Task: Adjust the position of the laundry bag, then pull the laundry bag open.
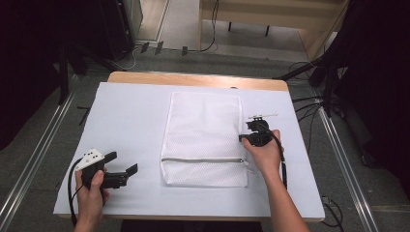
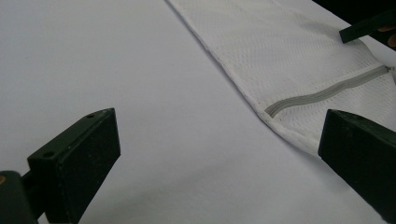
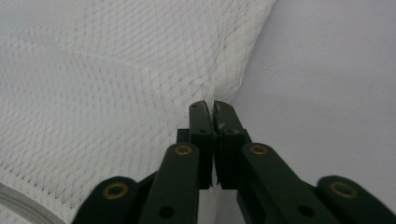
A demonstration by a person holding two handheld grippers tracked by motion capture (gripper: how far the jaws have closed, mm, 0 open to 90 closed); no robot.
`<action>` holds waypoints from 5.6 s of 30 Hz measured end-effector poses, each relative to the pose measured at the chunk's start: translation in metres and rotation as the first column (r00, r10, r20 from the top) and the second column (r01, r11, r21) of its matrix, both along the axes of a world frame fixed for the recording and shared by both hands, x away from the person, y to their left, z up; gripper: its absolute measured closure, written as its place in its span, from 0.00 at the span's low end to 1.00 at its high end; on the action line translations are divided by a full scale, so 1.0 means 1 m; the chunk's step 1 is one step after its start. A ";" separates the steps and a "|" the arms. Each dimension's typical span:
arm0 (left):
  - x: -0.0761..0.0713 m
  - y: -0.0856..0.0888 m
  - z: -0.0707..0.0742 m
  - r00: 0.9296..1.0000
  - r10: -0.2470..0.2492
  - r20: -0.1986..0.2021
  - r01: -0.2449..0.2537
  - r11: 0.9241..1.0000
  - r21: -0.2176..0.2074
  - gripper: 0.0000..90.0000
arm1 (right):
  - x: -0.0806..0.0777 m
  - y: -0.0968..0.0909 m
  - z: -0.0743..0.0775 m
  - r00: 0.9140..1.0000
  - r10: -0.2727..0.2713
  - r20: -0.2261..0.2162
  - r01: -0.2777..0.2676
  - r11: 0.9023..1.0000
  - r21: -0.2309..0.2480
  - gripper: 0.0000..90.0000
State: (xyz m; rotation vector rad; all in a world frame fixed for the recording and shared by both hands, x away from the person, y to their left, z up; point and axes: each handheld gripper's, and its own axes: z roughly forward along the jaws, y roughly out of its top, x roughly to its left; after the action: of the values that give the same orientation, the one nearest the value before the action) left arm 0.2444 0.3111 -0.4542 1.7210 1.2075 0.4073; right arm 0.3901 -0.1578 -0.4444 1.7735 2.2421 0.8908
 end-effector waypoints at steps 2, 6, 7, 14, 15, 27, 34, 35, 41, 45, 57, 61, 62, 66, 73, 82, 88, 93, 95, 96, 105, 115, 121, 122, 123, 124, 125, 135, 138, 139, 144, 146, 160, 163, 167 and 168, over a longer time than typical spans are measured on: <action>0.000 0.001 0.000 1.000 0.002 0.000 -0.002 1.000 -0.010 0.00 | -0.001 -0.006 0.001 1.000 -0.012 0.013 0.012 1.000 0.009 0.83; 0.000 0.000 -0.001 1.000 -0.002 -0.004 0.002 1.000 -0.007 0.00 | -0.013 -0.023 0.007 0.997 -0.044 0.064 0.040 0.998 0.056 0.68; 0.000 -0.002 -0.001 1.000 0.001 -0.006 -0.001 1.000 -0.003 0.00 | -0.021 -0.031 0.009 0.995 -0.051 0.089 0.045 0.997 0.068 0.66; -0.005 -0.027 0.008 1.000 -0.015 -0.010 0.015 1.000 0.017 0.00 | -0.077 -0.063 0.002 0.976 -0.031 0.216 0.004 0.992 0.127 0.49; -0.005 -0.031 0.008 1.000 -0.023 -0.011 0.023 1.000 0.016 0.00 | -0.088 -0.066 -0.002 0.975 -0.029 0.218 -0.002 0.990 0.142 0.46; 0.004 -0.106 0.009 0.992 -0.096 -0.080 0.097 0.995 -0.001 0.00 | -0.125 -0.060 -0.020 0.964 0.066 0.256 -0.101 0.987 0.126 0.47; 0.016 -0.148 0.013 0.994 -0.074 -0.078 0.078 0.996 0.051 0.10 | -0.126 -0.045 -0.038 0.971 0.097 0.221 -0.127 0.983 0.129 0.49; 0.018 -0.154 0.013 0.994 -0.076 -0.085 0.081 0.995 0.058 0.13 | -0.126 -0.043 -0.039 0.968 0.108 0.227 -0.137 0.983 0.118 0.48; 0.028 -0.183 0.012 0.991 -0.076 -0.112 0.085 0.993 0.084 0.26 | -0.126 -0.032 -0.040 0.962 0.121 0.245 -0.153 0.982 0.115 0.48; 0.031 -0.202 0.012 0.984 -0.129 -0.123 0.136 0.989 0.052 0.36 | -0.125 -0.024 -0.041 0.959 0.115 0.258 -0.144 0.985 0.098 0.49; 0.045 -0.249 0.011 0.959 -0.233 -0.162 0.237 0.972 0.004 0.47 | -0.132 -0.011 -0.044 0.940 0.133 0.315 -0.130 0.991 -0.029 0.97; 0.048 -0.260 0.012 0.953 -0.254 -0.167 0.259 0.966 0.004 0.51 | -0.130 -0.016 -0.044 0.947 0.117 0.300 -0.132 0.991 0.030 1.00; 0.049 -0.265 0.012 0.951 -0.259 -0.169 0.264 0.965 0.005 0.53 | -0.131 -0.017 -0.043 0.944 0.107 0.311 -0.126 0.991 0.040 1.00; 0.051 -0.278 0.015 0.943 -0.275 -0.188 0.278 0.961 -0.010 0.64 | -0.135 -0.016 -0.038 0.920 0.079 0.383 -0.106 0.993 0.050 1.00; 0.061 -0.307 0.026 0.940 -0.276 -0.198 0.288 0.957 0.033 0.67 | -0.138 -0.014 -0.032 0.899 0.065 0.434 -0.108 0.991 0.075 1.00; 0.071 -0.327 0.026 0.947 -0.205 -0.248 0.221 0.975 0.037 0.38 | -0.140 -0.012 -0.032 0.889 0.098 0.448 -0.146 0.987 0.074 1.00; 0.076 -0.312 0.022 0.928 -0.254 -0.273 0.249 0.967 -0.053 0.70 | -0.140 -0.013 -0.030 0.884 0.101 0.457 -0.149 0.986 0.069 1.00; 0.076 -0.295 0.017 0.911 -0.298 -0.286 0.268 0.953 -0.141 0.87 | -0.140 -0.014 -0.030 0.881 0.095 0.463 -0.143 0.987 0.070 1.00; 0.075 -0.293 0.015 0.904 -0.313 -0.291 0.280 0.948 -0.153 0.92 | -0.140 -0.013 -0.030 0.881 0.101 0.463 -0.144 0.988 0.060 1.00; 0.075 -0.292 0.014 0.905 -0.314 -0.286 0.280 0.948 -0.155 0.92 | -0.141 -0.013 -0.030 0.880 0.104 0.464 -0.144 0.988 0.052 1.00; 0.077 -0.282 0.010 0.895 -0.344 -0.284 0.300 0.935 -0.188 0.97 | -0.141 -0.011 -0.030 0.879 0.117 0.462 -0.149 0.988 0.034 1.00; 0.074 -0.275 0.006 0.900 -0.345 -0.267 0.316 0.937 -0.146 0.98 | -0.138 -0.015 -0.025 0.902 0.053 0.429 -0.088 0.994 0.063 1.00; 0.072 -0.272 0.004 0.909 -0.335 -0.249 0.313 0.941 -0.126 0.98 | -0.140 -0.013 -0.022 0.890 0.048 0.453 -0.072 0.997 0.037 1.00; 0.072 -0.271 0.004 0.909 -0.337 -0.247 0.315 0.941 -0.124 0.98 | -0.141 -0.013 -0.021 0.886 0.046 0.462 -0.067 0.997 0.028 1.00; 0.071 -0.271 0.004 0.912 -0.330 -0.245 0.311 0.944 -0.113 0.98 | -0.141 -0.013 -0.020 0.881 0.049 0.470 -0.064 0.998 0.016 1.00; 0.070 -0.271 0.005 0.916 -0.327 -0.234 0.313 0.945 -0.094 0.98 | -0.142 -0.013 -0.020 0.881 0.046 0.471 -0.061 0.998 0.016 1.00; 0.069 -0.271 0.005 0.917 -0.327 -0.227 0.318 0.945 -0.075 0.98 | -0.142 -0.013 -0.020 0.883 0.049 0.468 -0.063 0.998 0.015 1.00; 0.065 -0.254 -0.001 0.933 -0.285 -0.221 0.284 0.958 -0.038 0.98 | -0.143 -0.011 -0.020 0.884 0.049 0.466 -0.055 0.998 0.000 1.00; 0.066 -0.240 -0.004 0.941 -0.251 -0.225 0.250 0.968 -0.034 0.98 | -0.144 -0.012 -0.019 0.885 0.037 0.464 -0.041 0.999 -0.002 1.00; 0.066 -0.234 -0.005 0.946 -0.235 -0.225 0.233 0.972 -0.035 0.98 | -0.144 -0.014 -0.018 0.884 0.033 0.466 -0.035 0.999 -0.004 1.00; 0.065 -0.203 -0.003 0.955 -0.191 -0.225 0.183 0.982 -0.056 0.98 | -0.144 -0.021 -0.018 0.887 0.022 0.461 -0.027 1.000 0.005 1.00; 0.063 -0.192 -0.002 0.961 -0.163 -0.223 0.157 0.987 -0.046 0.98 | -0.145 -0.021 -0.018 0.889 0.025 0.458 -0.029 1.000 0.001 1.00; 0.048 -0.099 -0.007 0.972 -0.026 -0.232 0.012 0.998 -0.064 0.98 | -0.147 -0.026 -0.016 0.895 0.005 0.446 -0.014 1.000 0.017 1.00; 0.045 -0.089 -0.008 0.972 -0.024 -0.233 0.009 0.998 -0.066 0.98 | -0.150 -0.025 -0.015 0.894 0.015 0.448 -0.023 1.000 0.012 1.00; 0.044 -0.082 -0.006 0.975 -0.012 -0.223 0.000 0.999 -0.052 0.98 | -0.151 -0.025 -0.014 0.895 0.011 0.445 -0.018 1.000 0.011 1.00; 0.043 -0.080 -0.006 0.975 -0.007 -0.224 -0.006 0.998 -0.056 0.98 | -0.152 -0.024 -0.014 0.894 0.008 0.447 -0.015 1.000 0.012 1.00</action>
State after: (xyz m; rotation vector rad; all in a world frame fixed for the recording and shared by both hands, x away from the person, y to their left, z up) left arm 0.2879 0.2309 -0.4600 1.7525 1.3657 0.1793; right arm 0.2385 -0.1823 -0.4585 1.3780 1.9495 1.1798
